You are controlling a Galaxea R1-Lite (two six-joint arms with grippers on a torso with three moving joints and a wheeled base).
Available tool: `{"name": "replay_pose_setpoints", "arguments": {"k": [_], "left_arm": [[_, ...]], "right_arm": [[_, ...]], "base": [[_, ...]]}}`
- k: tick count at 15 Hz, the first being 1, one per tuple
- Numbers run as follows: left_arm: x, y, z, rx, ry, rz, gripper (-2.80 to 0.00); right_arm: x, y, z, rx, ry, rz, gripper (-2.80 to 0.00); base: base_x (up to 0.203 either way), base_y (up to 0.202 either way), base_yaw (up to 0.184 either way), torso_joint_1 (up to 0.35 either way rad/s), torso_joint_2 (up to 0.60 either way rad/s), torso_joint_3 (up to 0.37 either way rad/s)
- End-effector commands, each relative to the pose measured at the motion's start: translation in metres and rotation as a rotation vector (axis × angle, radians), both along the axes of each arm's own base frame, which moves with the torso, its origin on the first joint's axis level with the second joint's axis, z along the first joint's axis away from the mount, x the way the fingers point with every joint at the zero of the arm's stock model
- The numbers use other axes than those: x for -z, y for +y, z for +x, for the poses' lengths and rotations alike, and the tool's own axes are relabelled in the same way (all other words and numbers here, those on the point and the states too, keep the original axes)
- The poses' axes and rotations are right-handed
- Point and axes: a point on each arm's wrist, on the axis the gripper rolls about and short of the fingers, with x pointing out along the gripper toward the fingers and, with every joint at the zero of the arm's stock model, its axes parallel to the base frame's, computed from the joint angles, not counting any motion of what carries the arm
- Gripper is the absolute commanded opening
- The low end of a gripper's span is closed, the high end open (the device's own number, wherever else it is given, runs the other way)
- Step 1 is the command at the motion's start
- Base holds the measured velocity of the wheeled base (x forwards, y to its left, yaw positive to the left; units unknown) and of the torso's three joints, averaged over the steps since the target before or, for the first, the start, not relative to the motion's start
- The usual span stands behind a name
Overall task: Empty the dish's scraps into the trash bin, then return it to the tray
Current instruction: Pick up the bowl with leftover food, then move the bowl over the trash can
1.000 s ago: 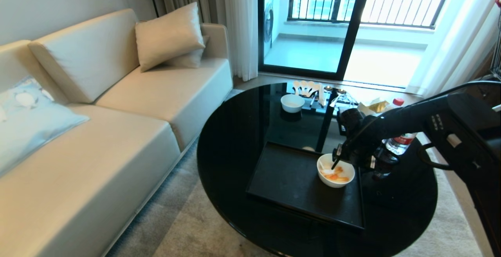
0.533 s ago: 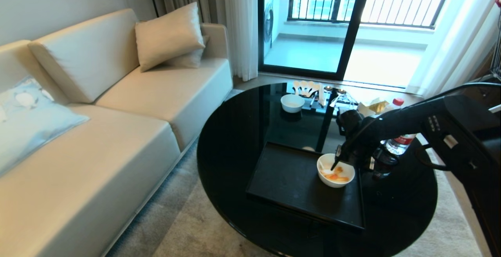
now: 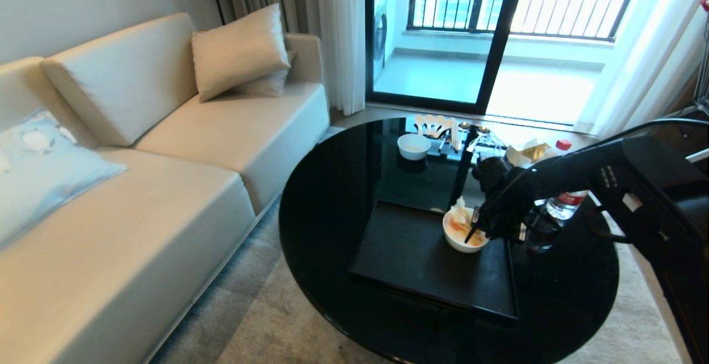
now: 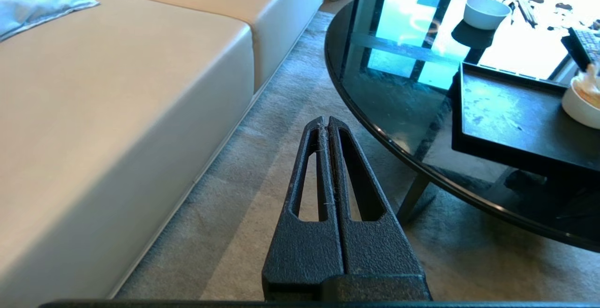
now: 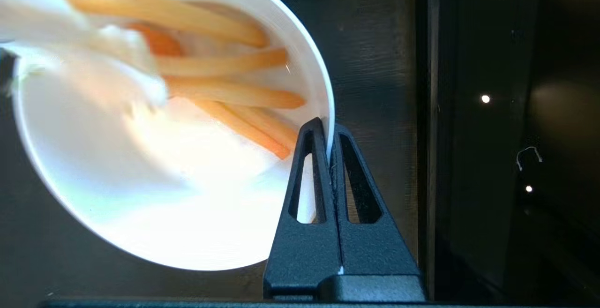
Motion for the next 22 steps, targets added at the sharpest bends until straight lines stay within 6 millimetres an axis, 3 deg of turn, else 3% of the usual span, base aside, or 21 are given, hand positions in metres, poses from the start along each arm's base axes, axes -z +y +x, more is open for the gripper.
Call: {"name": "replay_pose_setpoints", "arguments": {"k": [1,7,12,16,22], "left_arm": [[0.000,0.000,0.000,0.000,-0.001,-0.001,-2.80],[0.000,0.000,0.000,0.000,-0.001,-0.001,-2.80],[0.000,0.000,0.000,0.000,-0.001,-0.001,-2.80],[0.000,0.000,0.000,0.000,-0.001,-0.001,-2.80],[0.000,0.000,0.000,0.000,-0.001,-0.001,-2.80]], "right_arm": [[0.004,0.000,-0.001,0.005,0.014,-0.002,-2.80],[-0.001,0.000,-0.001,0.009,0.003,-0.011,-2.80],[-0.027,-0.003,-0.006,0.017,-0.047,-0.011,-2.80],[-0.050,-0.006,-0.021,0.018,-0.067,-0.006,-2.80],[-0.087,-0.013,-0.061,0.020,-0.090,0.002,-2.80]], "base": [[0.000,0.000,0.000,0.000,0.00,0.000],[0.000,0.000,0.000,0.000,0.00,0.000],[0.000,0.000,0.000,0.000,0.00,0.000],[0.000,0.000,0.000,0.000,0.00,0.000],[0.000,0.000,0.000,0.000,0.00,0.000]]}}
